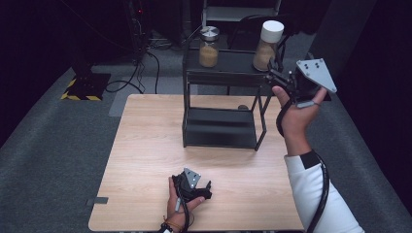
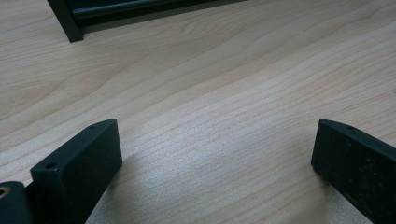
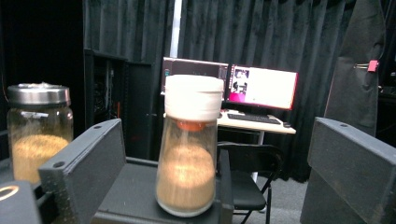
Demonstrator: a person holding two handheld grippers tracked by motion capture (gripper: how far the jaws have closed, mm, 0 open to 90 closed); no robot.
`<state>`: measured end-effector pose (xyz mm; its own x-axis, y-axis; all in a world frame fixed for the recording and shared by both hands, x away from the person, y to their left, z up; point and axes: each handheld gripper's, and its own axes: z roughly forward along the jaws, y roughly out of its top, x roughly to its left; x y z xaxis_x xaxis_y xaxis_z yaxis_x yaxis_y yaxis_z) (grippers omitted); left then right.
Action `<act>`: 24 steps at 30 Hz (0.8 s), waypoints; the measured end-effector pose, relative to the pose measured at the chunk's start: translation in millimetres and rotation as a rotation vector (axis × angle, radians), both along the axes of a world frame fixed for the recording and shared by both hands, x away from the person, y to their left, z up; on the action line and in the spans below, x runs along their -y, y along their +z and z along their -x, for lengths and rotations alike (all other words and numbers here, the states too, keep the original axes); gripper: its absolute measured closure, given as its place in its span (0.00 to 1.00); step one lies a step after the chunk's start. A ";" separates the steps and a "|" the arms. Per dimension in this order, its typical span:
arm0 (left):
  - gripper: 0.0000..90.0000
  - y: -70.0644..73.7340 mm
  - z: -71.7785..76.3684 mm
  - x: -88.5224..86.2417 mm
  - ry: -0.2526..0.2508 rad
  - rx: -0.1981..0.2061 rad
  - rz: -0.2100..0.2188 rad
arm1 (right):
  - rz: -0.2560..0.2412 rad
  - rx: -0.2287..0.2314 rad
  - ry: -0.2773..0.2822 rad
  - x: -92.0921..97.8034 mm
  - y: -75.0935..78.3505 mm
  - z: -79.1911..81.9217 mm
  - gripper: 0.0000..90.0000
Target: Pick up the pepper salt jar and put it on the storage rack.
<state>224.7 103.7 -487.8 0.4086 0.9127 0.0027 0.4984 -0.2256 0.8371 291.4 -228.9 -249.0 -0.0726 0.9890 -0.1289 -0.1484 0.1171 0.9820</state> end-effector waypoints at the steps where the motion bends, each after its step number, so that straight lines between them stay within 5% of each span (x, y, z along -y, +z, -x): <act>1: 0.02 0.0 0.0 0.0 0.000 0.000 0.000 | 0.001 -0.001 0.004 1.8 -2.6 2.4 0.04; 24: 0.02 0.0 0.1 0.0 -0.001 0.001 -0.001 | 0.009 -0.043 -0.007 19.4 -57.7 38.7 0.02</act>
